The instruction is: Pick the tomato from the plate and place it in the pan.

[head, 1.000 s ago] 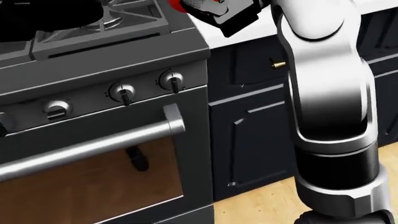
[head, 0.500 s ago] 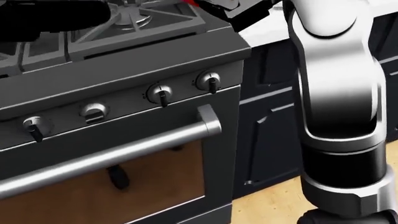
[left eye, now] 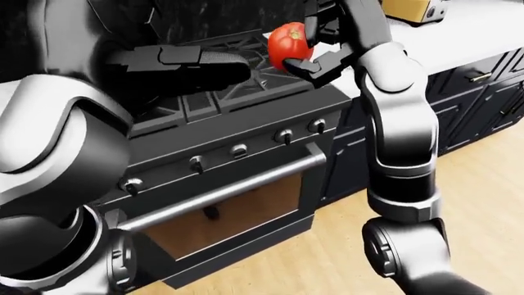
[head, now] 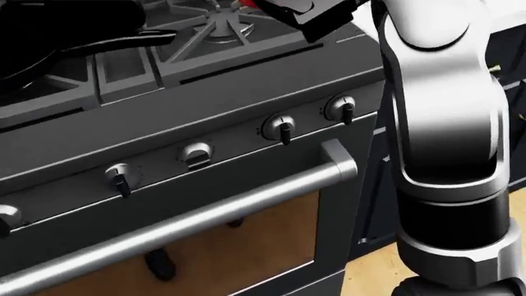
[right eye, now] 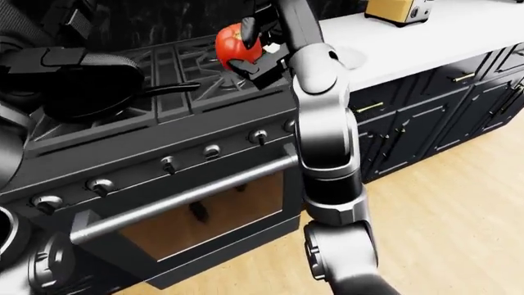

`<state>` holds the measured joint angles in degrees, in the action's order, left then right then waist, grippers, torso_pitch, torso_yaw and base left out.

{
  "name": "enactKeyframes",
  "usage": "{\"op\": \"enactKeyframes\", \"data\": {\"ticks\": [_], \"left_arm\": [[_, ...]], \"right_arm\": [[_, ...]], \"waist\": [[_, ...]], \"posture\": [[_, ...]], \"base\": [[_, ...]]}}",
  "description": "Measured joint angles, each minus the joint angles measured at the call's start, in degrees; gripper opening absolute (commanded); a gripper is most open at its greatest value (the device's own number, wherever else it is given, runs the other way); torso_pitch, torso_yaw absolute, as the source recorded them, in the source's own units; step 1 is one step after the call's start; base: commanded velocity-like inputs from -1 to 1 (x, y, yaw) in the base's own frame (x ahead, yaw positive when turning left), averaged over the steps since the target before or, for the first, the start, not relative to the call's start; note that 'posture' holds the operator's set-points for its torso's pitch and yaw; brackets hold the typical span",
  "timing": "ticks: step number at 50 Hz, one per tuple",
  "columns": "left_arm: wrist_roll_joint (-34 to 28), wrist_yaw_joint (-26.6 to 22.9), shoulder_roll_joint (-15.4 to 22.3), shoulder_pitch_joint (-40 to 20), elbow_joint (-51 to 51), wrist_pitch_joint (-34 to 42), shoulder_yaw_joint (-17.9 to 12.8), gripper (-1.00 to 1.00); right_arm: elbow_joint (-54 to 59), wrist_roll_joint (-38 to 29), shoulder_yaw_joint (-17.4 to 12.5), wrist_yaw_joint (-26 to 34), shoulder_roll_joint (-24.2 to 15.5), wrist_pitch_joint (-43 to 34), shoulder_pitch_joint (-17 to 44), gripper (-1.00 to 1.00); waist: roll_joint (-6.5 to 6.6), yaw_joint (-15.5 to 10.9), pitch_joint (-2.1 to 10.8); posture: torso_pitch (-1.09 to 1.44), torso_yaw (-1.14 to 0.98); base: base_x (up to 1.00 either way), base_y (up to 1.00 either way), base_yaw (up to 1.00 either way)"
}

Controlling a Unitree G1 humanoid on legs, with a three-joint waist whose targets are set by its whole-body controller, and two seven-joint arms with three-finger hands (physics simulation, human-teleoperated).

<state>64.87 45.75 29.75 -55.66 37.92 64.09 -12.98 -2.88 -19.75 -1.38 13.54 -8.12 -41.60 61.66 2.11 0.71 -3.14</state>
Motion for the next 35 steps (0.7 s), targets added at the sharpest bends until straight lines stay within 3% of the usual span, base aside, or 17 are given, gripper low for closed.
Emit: {"op": "enactKeyframes", "data": {"ticks": [3,7,12,20,22,25,27,35], "left_arm": [[0.3,0.3,0.2,-0.3,-0.1,0.1,-0.1,1.00],[0.1,1.0,0.4,0.7,-0.5,0.7,-0.5,1.00],[0.2,0.8,0.4,0.1,-0.1,0.2,-0.3,1.00],[-0.5,0.3,0.2,0.5,-0.4,0.3,-0.1,1.00],[-0.5,0.2,0.2,-0.1,-0.2,0.2,-0.2,1.00],[-0.5,0.2,0.1,0.0,-0.1,0.1,-0.5,1.00],[-0.4,0.4,-0.1,0.6,-0.3,0.5,-0.1,1.00],[-0.1,0.4,-0.1,0.2,-0.6,0.8,0.2,1.00]], "right_arm": [[-0.2,0.0,0.1,-0.1,0.1,0.3,0.2,-1.00],[0.3,0.6,1.9,0.6,1.1,0.2,-0.8,-1.00],[-0.2,0.6,0.9,0.6,0.7,0.2,0.0,-1.00],[-0.1,0.5,0.8,0.4,0.4,0.4,0.4,-1.00],[-0.1,0.6,0.7,0.6,0.2,0.2,1.0,-1.00],[-0.6,0.5,0.7,0.6,0.1,0.2,1.3,-1.00],[-0.5,0.5,0.7,0.7,0.1,0.1,0.8,-1.00],[0.5,0.0,0.7,0.9,0.2,-0.5,-0.1,-1.00]], "waist": [[3.88,0.2,0.48],[2.60,-0.6,-0.12],[-0.22,0.1,-0.06],[-0.94,0.3,0.46],[-1.15,-0.2,-0.43],[-2.57,-1.0,-0.98],[-1.91,-0.9,-1.44],[-0.24,-0.3,-0.49]], "posture": [[0.00,0.00],[0.00,0.00],[0.00,0.00],[0.00,0.00],[0.00,0.00],[0.00,0.00],[0.00,0.00],[0.00,0.00]], "base": [[0.00,0.37,0.00],[0.00,0.38,0.00],[0.00,0.36,0.00],[0.00,0.16,0.00],[0.00,0.00,0.00],[0.00,0.00,0.00],[0.00,0.00,0.00],[0.00,0.09,0.00]]}}
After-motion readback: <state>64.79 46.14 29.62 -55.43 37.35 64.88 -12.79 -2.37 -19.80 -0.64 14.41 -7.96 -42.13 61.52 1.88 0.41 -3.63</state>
